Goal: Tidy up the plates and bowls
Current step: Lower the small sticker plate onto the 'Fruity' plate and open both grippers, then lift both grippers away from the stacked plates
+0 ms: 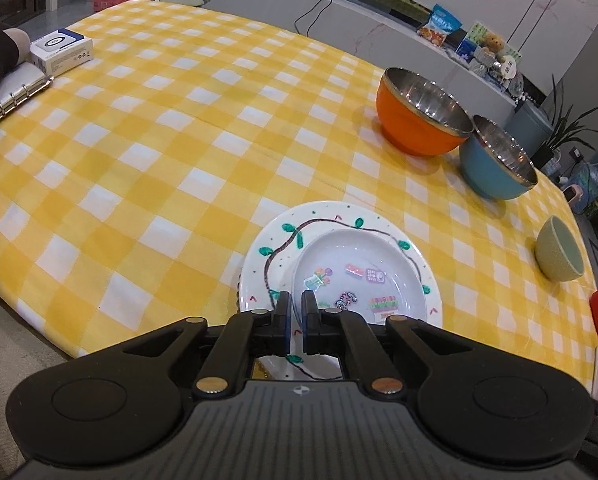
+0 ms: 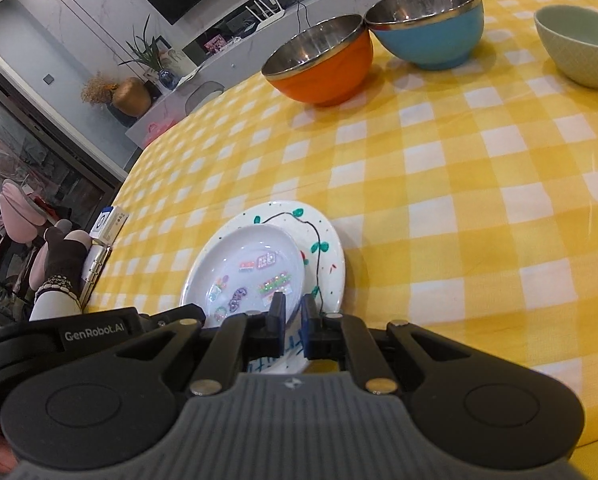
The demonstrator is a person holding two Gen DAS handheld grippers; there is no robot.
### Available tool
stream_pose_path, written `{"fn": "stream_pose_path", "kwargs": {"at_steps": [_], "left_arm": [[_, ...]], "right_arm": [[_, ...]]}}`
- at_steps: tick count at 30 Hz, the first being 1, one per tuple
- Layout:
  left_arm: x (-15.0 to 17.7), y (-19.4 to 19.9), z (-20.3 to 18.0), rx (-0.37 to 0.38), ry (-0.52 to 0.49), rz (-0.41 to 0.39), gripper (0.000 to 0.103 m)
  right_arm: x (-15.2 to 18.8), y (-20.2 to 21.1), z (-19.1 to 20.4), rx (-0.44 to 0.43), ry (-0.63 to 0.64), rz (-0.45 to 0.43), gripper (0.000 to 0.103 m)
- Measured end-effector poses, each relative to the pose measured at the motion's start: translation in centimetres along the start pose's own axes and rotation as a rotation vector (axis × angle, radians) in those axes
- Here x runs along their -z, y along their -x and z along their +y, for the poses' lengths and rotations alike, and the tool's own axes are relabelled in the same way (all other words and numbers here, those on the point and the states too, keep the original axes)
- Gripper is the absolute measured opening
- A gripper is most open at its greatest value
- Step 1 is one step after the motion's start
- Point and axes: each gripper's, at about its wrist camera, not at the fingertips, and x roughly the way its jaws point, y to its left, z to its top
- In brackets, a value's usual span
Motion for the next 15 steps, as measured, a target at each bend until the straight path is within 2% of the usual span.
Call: {"fn": "stream_pose_path", "kwargs": {"at_steps": [6, 8, 9, 10, 13, 15], "left_arm": [[0.0, -0.1, -0.1, -0.012, -0.003, 0.007, 0.004], [0.0, 0.0, -0.1, -0.017, -0.004, 0.001, 0.015], [-0.1, 0.1, -0.1, -0.018, -0.003, -0.005, 0.026], [-0.1, 0.2, -0.1, -0.016, -0.003, -0.015, 0.032], [-0.3, 0.8, 0.0, -0.005, 0.002, -0.040, 0.039], [-0.6, 1.3, 0.0, 0.004, 0.008, -0.059, 0.041]], "right_arm": [[0.0, 0.2, 0.7, 0.023, 0.039, -0.010, 0.011], [0.0, 0.3, 0.8, 0.028, 0.050, -0.015, 0.014], [0.0, 0.4, 0.9, 0.027, 0.053, -0.020, 0.021], [-0.1, 0.6, 1.1, 0.028, 0.058, -0.024, 0.027], [-0.2, 1.1, 1.5, 0.049, 0.083, -0.045, 0.039], [-0.4, 1.3, 1.6, 0.059, 0.094, -0.057, 0.040]]}}
